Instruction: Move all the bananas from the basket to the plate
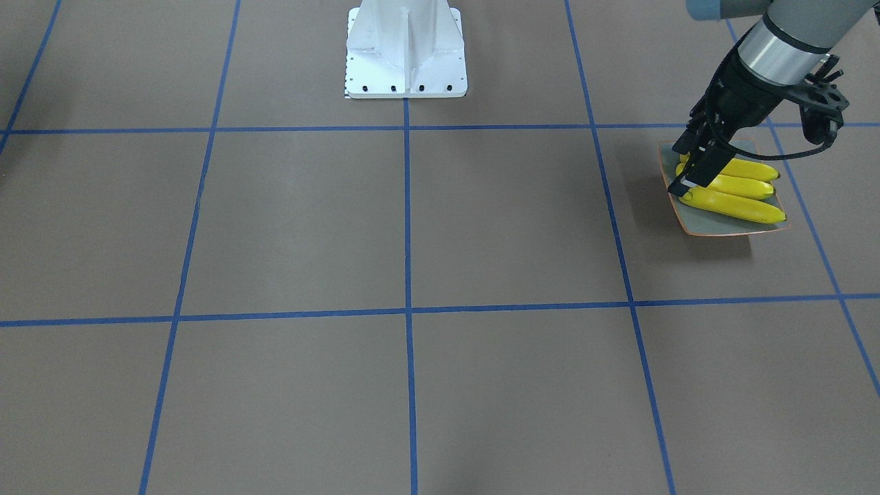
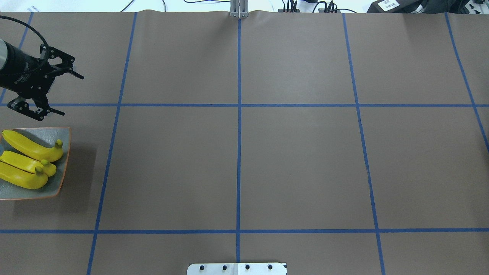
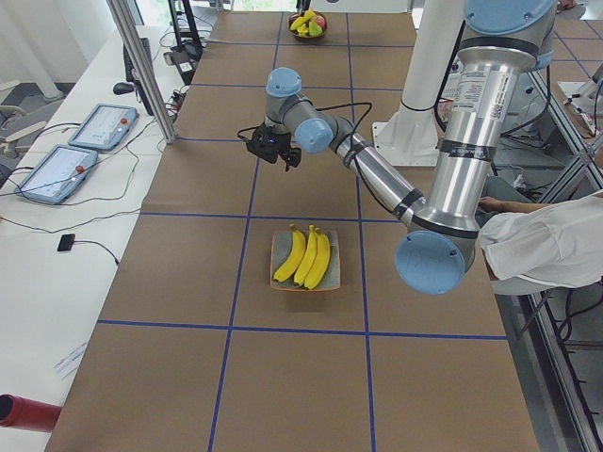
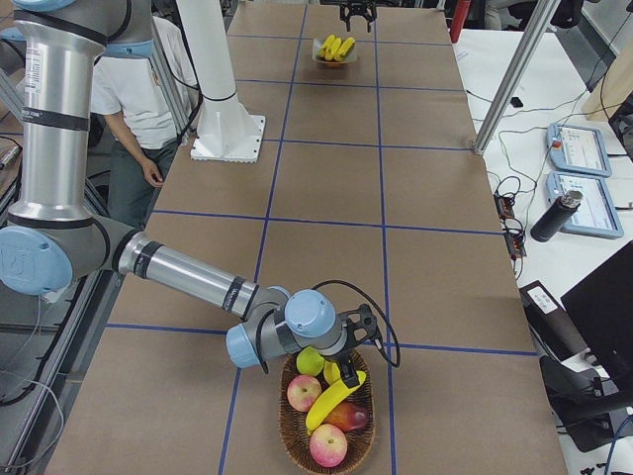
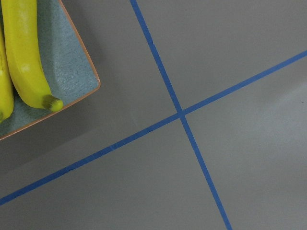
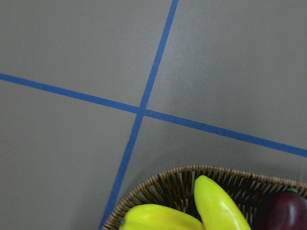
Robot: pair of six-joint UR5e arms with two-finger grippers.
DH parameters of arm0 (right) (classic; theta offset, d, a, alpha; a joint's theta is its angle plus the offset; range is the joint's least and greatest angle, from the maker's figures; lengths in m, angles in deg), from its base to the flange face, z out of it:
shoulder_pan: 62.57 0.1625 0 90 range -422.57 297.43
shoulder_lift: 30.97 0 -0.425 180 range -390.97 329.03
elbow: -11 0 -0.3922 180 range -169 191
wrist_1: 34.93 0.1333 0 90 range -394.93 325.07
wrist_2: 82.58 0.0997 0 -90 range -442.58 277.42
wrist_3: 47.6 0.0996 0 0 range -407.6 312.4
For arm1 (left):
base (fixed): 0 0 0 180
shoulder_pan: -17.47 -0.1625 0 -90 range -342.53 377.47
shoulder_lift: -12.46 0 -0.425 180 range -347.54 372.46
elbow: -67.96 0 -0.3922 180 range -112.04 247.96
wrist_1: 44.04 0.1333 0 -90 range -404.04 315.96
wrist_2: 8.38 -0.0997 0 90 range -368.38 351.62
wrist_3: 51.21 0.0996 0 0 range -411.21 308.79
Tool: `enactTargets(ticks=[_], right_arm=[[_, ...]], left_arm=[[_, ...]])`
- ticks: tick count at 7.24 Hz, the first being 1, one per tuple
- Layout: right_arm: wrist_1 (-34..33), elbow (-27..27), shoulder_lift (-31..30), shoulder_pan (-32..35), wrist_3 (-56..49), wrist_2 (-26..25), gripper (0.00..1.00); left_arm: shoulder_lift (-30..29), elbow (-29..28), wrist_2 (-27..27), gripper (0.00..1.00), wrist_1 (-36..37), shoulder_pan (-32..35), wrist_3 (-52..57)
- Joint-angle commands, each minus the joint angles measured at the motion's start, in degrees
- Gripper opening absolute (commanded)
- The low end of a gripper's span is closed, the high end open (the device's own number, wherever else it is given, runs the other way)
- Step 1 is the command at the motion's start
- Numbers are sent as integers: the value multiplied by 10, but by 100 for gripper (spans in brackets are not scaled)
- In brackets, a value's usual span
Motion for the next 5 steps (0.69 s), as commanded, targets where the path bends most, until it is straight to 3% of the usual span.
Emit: enactTargets(ticks=[1, 5], right_arm=[[-47, 33, 30, 1, -123, -25, 100], [-46, 51, 21, -42, -159, -36, 96]], left_arm=[[-6, -3, -4, 100, 1, -4, -1], [-6, -3, -3, 100, 1, -3, -1]])
